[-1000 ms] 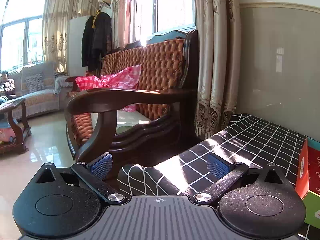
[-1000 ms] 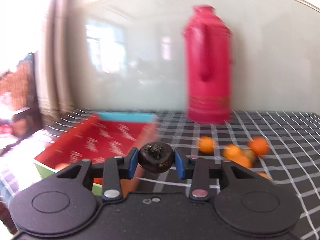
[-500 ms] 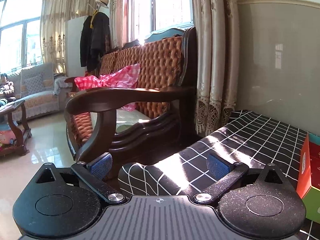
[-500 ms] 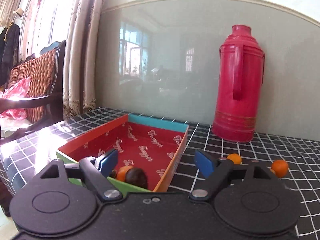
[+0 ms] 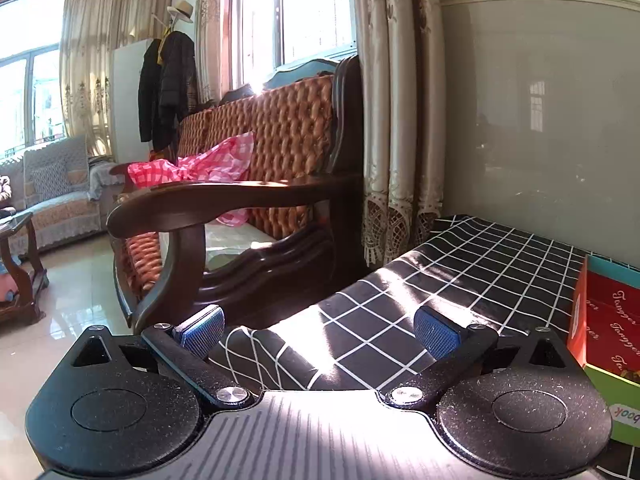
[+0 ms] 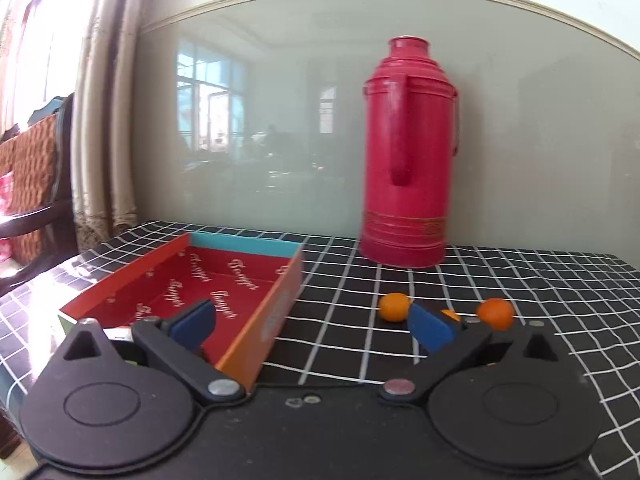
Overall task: Organize fruits
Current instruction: 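Grasp the cut carrot chunk with the left tool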
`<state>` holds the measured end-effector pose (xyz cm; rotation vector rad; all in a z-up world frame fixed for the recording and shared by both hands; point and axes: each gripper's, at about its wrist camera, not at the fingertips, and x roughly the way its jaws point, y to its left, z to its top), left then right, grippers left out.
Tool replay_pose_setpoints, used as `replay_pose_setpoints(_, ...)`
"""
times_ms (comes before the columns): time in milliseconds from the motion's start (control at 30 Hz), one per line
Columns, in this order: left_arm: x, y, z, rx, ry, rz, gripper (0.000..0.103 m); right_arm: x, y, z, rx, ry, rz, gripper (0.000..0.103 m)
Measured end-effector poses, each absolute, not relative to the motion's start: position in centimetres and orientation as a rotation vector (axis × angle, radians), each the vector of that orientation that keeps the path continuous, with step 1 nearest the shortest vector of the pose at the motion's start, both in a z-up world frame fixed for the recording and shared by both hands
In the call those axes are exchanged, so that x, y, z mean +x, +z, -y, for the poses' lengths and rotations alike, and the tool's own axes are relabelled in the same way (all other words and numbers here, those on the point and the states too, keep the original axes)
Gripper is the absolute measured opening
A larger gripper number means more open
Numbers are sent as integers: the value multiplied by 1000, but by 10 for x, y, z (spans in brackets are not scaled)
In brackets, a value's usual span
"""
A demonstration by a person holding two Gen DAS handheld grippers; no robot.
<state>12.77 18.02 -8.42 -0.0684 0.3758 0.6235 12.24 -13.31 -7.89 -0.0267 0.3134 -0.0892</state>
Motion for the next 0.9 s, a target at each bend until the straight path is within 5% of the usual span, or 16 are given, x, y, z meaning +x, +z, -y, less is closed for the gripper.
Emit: replay_pose_setpoints(900,130,-99,139,186,-281,-359,100,39,-67,306,-25,-962,-277,97)
